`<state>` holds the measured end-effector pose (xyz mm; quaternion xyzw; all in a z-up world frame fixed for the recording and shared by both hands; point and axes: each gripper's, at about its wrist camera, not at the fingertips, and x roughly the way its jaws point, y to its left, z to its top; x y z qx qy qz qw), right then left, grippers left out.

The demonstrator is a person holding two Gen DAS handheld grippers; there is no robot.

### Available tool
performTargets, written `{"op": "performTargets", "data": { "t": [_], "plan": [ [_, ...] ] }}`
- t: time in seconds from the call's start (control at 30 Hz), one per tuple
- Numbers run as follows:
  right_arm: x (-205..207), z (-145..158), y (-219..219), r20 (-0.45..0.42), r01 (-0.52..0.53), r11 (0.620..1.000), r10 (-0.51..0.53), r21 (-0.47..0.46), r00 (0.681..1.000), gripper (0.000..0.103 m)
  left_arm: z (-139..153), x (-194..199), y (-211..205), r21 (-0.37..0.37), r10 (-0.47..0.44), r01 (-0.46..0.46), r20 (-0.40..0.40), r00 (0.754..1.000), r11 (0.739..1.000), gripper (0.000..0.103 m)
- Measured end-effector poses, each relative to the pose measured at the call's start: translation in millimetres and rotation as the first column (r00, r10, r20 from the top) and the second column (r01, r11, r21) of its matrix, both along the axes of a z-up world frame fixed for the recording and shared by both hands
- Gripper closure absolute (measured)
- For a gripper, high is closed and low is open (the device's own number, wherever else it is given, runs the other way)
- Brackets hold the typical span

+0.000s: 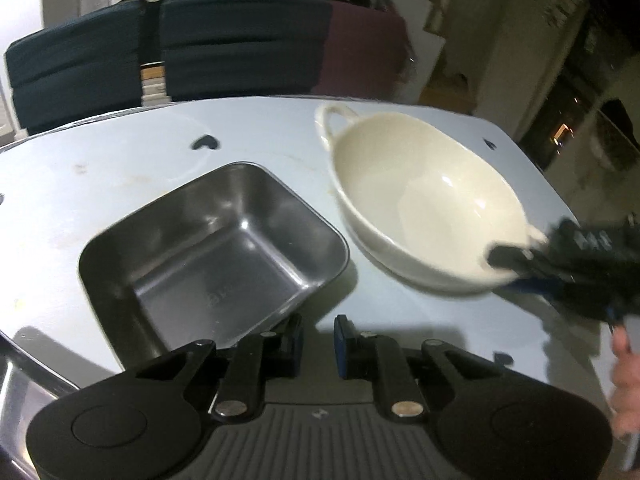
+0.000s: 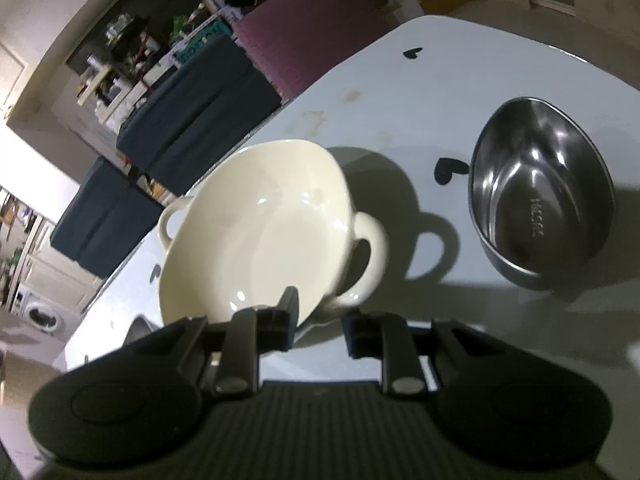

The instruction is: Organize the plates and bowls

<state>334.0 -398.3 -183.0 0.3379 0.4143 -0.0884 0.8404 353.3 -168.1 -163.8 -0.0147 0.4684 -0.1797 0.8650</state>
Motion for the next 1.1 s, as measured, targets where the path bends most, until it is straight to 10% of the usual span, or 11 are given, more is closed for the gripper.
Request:
{"op": "performTargets", "data": {
  "t": [0.4, 1.1],
  "plan": [
    [-18, 19, -7, -0.111, -0.268, 0.927, 0.246, -0.263, 0.963, 0.074, 8, 15, 23, -0.137, 0.098, -0.096, 0.008, 0.995, 0.986, 0.085],
    [-20, 20, 2, -0.147, -0.297, 0.883, 0.260, -0.365, 0.954, 0.074, 10, 23, 22, -0.262, 0.188, -0.194, -0.051, 0.981, 0.945, 0.078]
  ]
}}
